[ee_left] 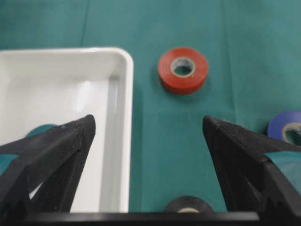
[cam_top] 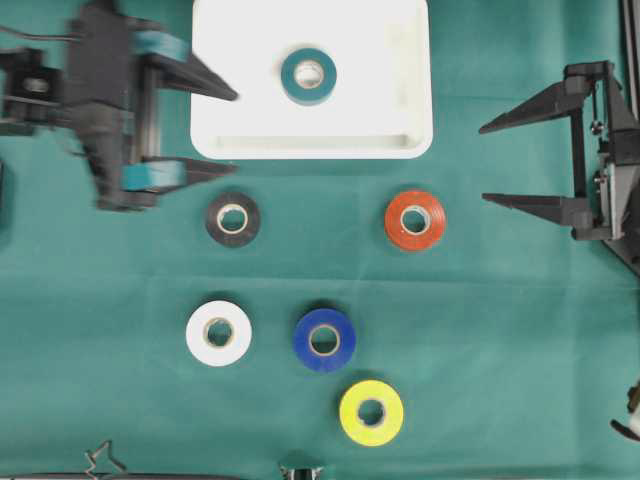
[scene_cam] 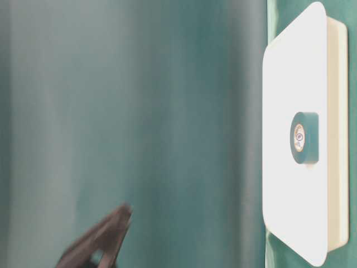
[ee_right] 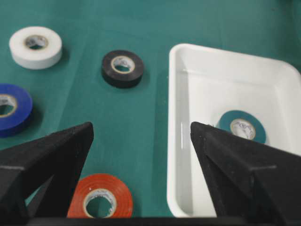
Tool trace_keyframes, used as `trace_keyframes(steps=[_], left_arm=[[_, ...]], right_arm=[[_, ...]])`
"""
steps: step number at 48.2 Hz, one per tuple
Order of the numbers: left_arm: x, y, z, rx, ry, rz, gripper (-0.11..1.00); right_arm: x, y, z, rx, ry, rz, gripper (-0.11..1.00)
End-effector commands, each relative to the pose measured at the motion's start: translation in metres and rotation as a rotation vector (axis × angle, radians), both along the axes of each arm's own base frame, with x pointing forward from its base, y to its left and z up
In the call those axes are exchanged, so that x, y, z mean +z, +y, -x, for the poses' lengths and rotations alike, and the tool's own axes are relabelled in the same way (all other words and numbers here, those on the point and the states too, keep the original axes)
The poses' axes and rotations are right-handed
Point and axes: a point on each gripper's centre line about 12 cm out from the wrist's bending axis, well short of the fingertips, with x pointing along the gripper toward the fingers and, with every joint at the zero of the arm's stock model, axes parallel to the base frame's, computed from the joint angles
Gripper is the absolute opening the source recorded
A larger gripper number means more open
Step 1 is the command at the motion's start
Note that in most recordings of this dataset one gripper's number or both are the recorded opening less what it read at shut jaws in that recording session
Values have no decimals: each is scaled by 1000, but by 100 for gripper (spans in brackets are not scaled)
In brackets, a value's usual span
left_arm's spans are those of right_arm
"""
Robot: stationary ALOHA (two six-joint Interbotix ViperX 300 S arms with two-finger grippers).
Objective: Pick up the tape from a random location and place it into the white case.
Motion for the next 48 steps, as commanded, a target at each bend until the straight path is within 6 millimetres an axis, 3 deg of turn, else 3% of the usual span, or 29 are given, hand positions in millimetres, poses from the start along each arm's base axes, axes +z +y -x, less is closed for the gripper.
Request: trace_keyframes(steps=[1,9,19,31,48], left_arm=[[12,-1,18,3,-80,0,97],[3,-2,48,3,-126,-3,97],[-16,-3,68,5,-154,0,97],[-36,-3,75,19,-197,39,97],[-35,-4,75,22,-202,49,97]], right_arm=[[11,0,-2,-3,-29,-4,92],[9,0,2,-3,-29,-4,92],[8,0,2,-3,-25,-4,92],[7,0,2,-4,-22,-9,92],[6,0,2,-6,-20,-13,92]])
